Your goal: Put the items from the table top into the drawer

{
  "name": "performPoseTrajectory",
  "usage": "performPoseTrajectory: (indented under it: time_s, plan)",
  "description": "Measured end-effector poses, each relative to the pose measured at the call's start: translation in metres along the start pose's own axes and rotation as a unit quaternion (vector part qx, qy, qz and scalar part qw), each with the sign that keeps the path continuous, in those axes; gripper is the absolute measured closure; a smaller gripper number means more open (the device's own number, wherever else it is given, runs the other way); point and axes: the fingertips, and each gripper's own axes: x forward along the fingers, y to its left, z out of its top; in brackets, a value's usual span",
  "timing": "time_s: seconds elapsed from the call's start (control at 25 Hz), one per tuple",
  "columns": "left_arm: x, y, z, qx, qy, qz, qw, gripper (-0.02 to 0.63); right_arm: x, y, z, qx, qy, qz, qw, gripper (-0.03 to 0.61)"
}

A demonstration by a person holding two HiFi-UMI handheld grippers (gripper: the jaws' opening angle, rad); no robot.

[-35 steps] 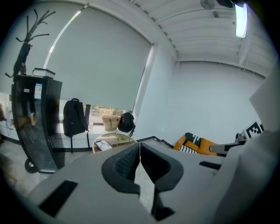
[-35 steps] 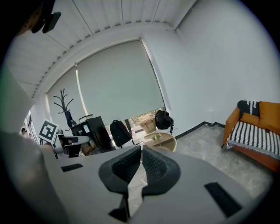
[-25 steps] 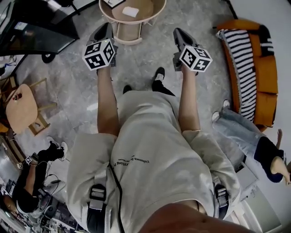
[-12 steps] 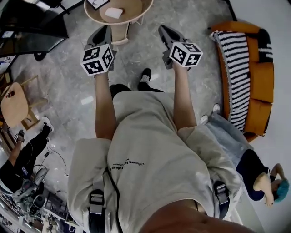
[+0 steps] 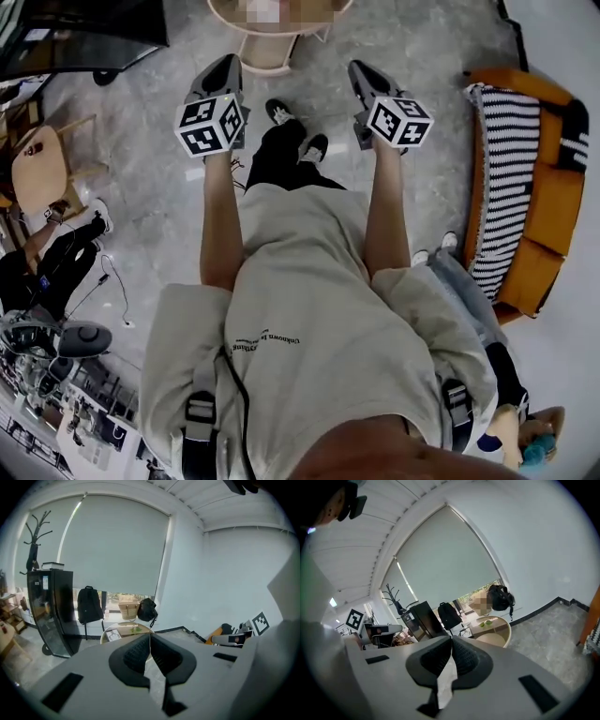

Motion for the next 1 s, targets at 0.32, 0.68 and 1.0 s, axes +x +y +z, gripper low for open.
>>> performPoseTrajectory:
  time_s: [0.32,0.68,1.0]
  plan:
    - [0.052,0.020,0.042,-0.028,-0.014,0.004,0.9995,0.592,0.056,0.002,0.035,-0.002,0.023,0.040,0.999,0.543]
    - [0.115,0.087,0.104,-0.061,-0.039,0.010,0.9973,0.592,0.155,0.005,0.087,-0.071,0.058,0.033,0.995,0.543]
    - [0.165,0.151,0.137,-0.036,-0.049,0.040,0.9974,0.592,0.231,0.028,0.122,-0.105,0.085,0.085,0.987,0.543]
